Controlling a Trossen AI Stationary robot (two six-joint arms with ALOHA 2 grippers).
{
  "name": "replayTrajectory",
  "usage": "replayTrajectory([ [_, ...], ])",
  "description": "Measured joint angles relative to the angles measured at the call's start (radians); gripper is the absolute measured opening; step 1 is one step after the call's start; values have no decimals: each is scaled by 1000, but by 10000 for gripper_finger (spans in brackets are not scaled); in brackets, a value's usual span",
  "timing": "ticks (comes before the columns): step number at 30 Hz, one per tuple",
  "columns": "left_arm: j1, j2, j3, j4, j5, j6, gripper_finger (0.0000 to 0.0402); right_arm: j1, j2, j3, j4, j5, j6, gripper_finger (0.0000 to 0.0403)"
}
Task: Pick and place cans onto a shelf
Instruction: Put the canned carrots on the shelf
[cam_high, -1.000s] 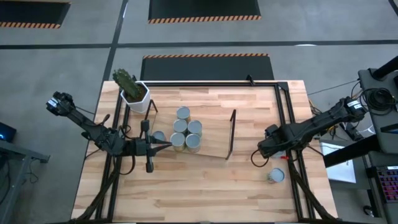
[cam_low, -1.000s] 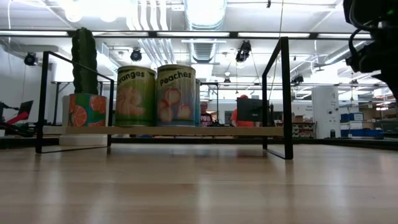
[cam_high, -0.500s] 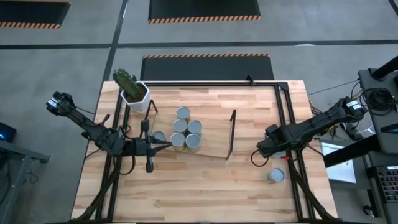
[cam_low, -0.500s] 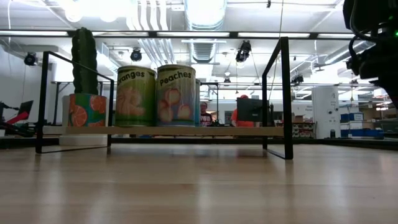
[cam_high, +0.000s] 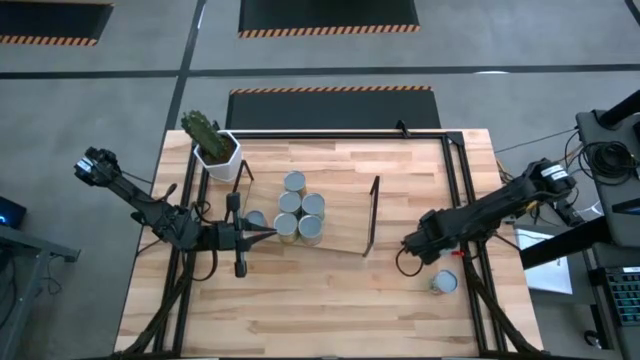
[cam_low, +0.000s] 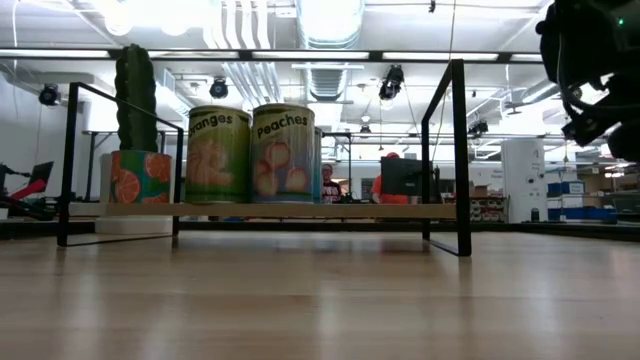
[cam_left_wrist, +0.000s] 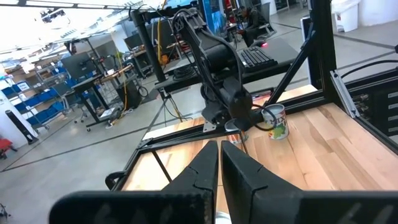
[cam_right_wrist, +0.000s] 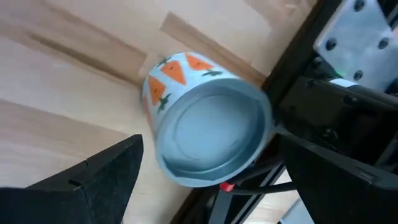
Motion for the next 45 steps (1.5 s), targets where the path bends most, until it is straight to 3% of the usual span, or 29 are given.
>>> replayTrajectory([
  [10, 0, 0, 0, -2, 0, 0, 0, -6, 16, 15, 229, 21, -85, 343],
  [17, 0, 0, 0, -1, 0, 1, 0, -6, -14, 89, 240, 120, -138, 335],
  [24, 0, 0, 0, -1, 0, 1, 0, -13, -40, 143, 161, 145, -119, 344],
  [38, 0, 0, 0, -1, 0, 1, 0, -33, -39, 28, 154, 142, -82, 356],
  [45, 0, 0, 0, -1, 0, 1, 0, -33, -39, -4, 260, 142, -91, 330],
])
